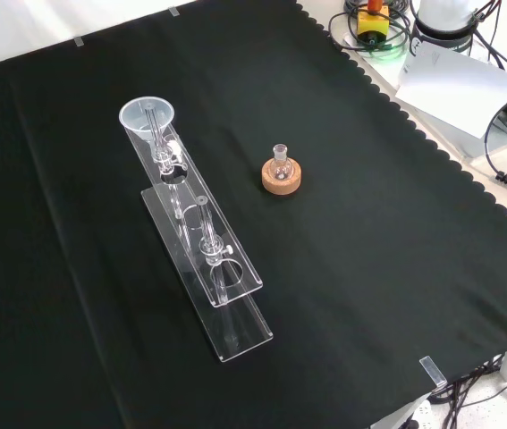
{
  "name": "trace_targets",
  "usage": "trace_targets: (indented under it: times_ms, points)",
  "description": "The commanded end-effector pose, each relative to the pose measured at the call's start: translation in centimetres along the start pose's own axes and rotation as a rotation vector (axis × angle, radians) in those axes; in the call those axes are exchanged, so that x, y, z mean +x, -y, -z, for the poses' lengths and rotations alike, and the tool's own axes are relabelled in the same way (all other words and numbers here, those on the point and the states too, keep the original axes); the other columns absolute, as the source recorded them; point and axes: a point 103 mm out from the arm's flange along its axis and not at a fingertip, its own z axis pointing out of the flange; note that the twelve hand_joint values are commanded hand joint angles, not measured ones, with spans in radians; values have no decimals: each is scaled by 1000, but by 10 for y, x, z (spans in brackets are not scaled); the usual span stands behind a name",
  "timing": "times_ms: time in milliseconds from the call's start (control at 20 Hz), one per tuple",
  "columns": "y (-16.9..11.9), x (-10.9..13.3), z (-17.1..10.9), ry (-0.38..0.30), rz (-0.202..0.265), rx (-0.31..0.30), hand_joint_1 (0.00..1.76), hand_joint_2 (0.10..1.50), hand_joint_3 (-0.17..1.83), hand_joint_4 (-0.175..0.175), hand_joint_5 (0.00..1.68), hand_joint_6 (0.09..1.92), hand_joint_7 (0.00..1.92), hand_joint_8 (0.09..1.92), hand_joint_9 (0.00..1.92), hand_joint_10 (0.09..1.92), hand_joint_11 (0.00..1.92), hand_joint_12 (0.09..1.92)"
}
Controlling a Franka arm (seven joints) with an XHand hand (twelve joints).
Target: Pick up the funnel from the transparent funnel stand.
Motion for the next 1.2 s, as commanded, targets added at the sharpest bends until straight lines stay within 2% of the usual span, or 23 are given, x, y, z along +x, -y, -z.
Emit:
trace_targets:
  times_ms: [50, 350, 750, 1050, 1200]
  points:
    - [-34, 3, -18, 16, -6, 25, 0, 1229, 362, 2, 292, 87, 13, 534, 204, 634, 17, 1363]
    - [-93, 15, -31, 46, 31, 56, 41, 1199, 328, -9, 269, 87, 13, 533, 206, 642, 11, 1376]
    - [-174, 33, -61, 52, 91, 131, 257, 1082, 255, -26, 229, 87, 34, 565, 228, 679, 3, 1407]
    - [-208, 52, -93, 71, 129, 175, 312, 1043, 237, -35, 213, 87, 35, 618, 233, 713, 9, 1435]
    - [-218, 60, -112, 70, 147, 226, 345, 1024, 229, -38, 212, 87, 36, 631, 243, 721, 19, 1442]
